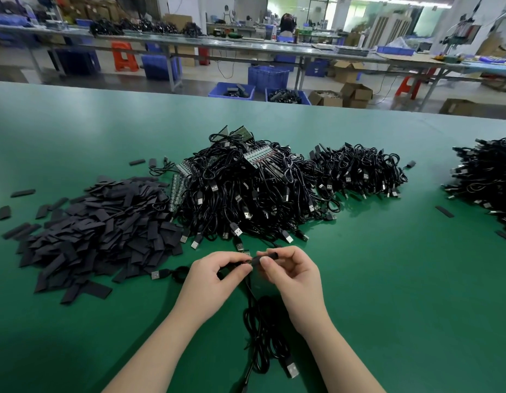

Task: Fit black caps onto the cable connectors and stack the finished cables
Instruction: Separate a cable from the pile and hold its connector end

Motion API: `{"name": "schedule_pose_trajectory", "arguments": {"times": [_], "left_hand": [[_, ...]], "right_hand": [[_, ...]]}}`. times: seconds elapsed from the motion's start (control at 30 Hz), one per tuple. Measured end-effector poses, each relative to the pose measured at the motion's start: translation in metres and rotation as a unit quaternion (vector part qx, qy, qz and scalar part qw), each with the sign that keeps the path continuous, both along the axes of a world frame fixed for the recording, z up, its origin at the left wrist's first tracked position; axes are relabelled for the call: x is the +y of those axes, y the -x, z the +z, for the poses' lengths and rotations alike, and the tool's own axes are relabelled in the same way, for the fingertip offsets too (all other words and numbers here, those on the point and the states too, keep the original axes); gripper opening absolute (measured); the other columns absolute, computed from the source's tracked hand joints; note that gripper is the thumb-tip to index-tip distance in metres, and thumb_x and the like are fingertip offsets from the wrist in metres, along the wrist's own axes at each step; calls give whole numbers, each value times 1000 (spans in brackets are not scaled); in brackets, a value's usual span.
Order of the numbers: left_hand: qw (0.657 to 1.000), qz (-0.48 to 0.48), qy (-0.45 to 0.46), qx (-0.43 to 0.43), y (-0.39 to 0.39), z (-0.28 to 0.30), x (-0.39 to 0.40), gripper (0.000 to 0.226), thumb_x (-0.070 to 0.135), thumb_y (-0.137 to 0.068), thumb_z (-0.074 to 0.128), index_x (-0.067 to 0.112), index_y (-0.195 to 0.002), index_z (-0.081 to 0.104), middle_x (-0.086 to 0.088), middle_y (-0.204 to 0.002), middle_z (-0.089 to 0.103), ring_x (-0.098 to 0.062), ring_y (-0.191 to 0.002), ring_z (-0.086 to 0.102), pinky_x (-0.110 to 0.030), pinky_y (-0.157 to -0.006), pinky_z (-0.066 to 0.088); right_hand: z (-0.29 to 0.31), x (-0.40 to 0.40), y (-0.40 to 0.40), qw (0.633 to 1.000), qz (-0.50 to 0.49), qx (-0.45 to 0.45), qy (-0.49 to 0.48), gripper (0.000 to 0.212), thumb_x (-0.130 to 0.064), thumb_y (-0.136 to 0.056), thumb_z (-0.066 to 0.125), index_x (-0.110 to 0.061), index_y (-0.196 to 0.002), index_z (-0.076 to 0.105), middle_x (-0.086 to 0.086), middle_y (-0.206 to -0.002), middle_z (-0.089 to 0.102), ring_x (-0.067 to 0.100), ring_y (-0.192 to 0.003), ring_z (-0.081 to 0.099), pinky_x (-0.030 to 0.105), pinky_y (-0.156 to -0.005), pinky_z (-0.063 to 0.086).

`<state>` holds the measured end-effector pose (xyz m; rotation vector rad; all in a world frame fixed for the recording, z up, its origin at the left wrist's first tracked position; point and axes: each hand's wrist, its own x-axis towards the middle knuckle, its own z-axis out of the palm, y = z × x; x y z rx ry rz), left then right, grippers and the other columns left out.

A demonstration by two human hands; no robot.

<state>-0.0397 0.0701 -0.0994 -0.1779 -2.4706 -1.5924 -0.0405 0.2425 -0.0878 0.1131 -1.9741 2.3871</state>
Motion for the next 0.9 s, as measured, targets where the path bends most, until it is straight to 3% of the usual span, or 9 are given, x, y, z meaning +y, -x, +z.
{"name": "schedule_pose_trajectory", "arguments": {"times": [0.17,0.4,0.67,0.73,0.83,0.9], "left_hand": [[1000,11,-18,-6,-1,-1,-1,21,35,-84,72,46,-101,71,29,-104,69,8,-104,61,-22,-92,49],[1000,-11,-2,-25,-1,2,-1,24,39,-86,68,52,-106,66,35,-111,64,12,-111,56,-16,-95,44],[999,-12,2,-39,0,0,-1,23,40,-86,68,35,-108,74,26,-104,70,8,-103,61,-27,-96,51],[999,-17,-1,-37,0,0,-1,23,40,-86,67,39,-109,72,28,-107,69,9,-106,60,-25,-97,49],[999,-26,2,-38,-1,2,-2,28,53,-82,62,57,-110,61,40,-113,61,15,-114,53,-11,-98,40],[999,-33,8,-40,0,2,-2,28,52,-84,61,57,-112,59,40,-115,59,15,-116,51,-13,-99,39]], "right_hand": [[-1,-1,-1,1000,9,0,5,10,0,-86,72,-7,-92,69,8,-89,76,18,-83,73,24,-74,57],[0,0,-1,1000,14,1,11,10,0,-86,71,-8,-91,69,3,-80,75,10,-74,70,22,-72,56],[3,0,-3,1000,15,-1,15,14,1,-86,71,-13,-88,71,6,-82,75,10,-72,70,20,-70,56],[4,0,-4,1000,18,-2,14,18,1,-86,72,-17,-85,72,6,-82,75,11,-74,71,21,-70,56],[6,-1,-4,1000,24,1,14,22,2,-86,71,-19,-82,72,6,-85,76,13,-78,72,21,-71,56],[7,-1,-5,1000,27,2,10,24,2,-86,71,-21,-82,72,7,-87,76,14,-81,73,22,-73,56]]}}
